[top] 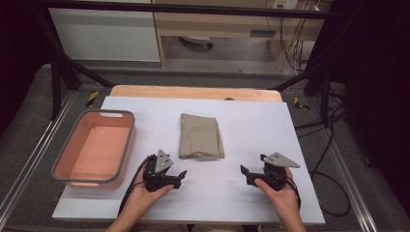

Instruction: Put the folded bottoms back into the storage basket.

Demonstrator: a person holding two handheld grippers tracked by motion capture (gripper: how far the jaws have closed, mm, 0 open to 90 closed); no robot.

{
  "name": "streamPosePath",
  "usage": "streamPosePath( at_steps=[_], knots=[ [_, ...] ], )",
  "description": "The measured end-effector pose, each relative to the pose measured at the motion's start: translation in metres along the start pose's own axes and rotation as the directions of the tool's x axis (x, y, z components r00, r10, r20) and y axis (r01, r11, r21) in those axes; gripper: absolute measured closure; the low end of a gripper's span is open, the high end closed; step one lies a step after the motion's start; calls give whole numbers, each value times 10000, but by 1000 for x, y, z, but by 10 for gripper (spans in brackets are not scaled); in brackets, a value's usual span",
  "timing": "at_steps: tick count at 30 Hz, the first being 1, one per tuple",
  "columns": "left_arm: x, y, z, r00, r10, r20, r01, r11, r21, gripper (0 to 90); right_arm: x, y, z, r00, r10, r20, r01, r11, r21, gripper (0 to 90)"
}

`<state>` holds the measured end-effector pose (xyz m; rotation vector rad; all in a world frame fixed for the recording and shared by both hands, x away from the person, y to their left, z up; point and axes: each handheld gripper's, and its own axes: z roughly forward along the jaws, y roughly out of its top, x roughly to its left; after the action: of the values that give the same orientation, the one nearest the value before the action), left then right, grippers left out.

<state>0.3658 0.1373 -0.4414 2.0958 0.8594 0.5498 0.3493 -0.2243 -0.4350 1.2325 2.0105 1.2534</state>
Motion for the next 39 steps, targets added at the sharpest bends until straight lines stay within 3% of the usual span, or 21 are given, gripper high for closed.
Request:
streamPosePath(
  at_steps=[4,10,14,16,20,22,28,39],
  knots=[
    [7,4,19,9999,-108,-29,109,9992,379,358,4,0,1,9998,-155,-121,156,9999,54,106],
    [19,8,41,9984,-541,-131,548,9964,639,454,5,0,2,9996,-198,-207,200,9998,92,108],
    [22,14,49,9994,-345,-99,350,9974,623,530,6,0,3,9995,-189,-239,192,9998,113,110],
    [23,16,52,9988,-493,75,487,9968,632,583,6,0,3,9995,-196,-259,200,9997,151,111],
    [18,21,54,9999,-32,114,23,9973,735,716,7,0,3,9993,-246,-290,253,9994,221,113],
    [16,23,55,9999,-145,68,139,9966,814,774,8,0,4,9992,-265,-311,273,9993,250,114],
    [13,22,51,9999,-118,12,116,9952,975,813,11,1,5,9986,-343,-393,353,9991,253,116],
    [8,11,31,9983,-362,453,309,9933,1117,818,15,1,4,9979,-390,-513,405,9988,285,119]
  ],
)
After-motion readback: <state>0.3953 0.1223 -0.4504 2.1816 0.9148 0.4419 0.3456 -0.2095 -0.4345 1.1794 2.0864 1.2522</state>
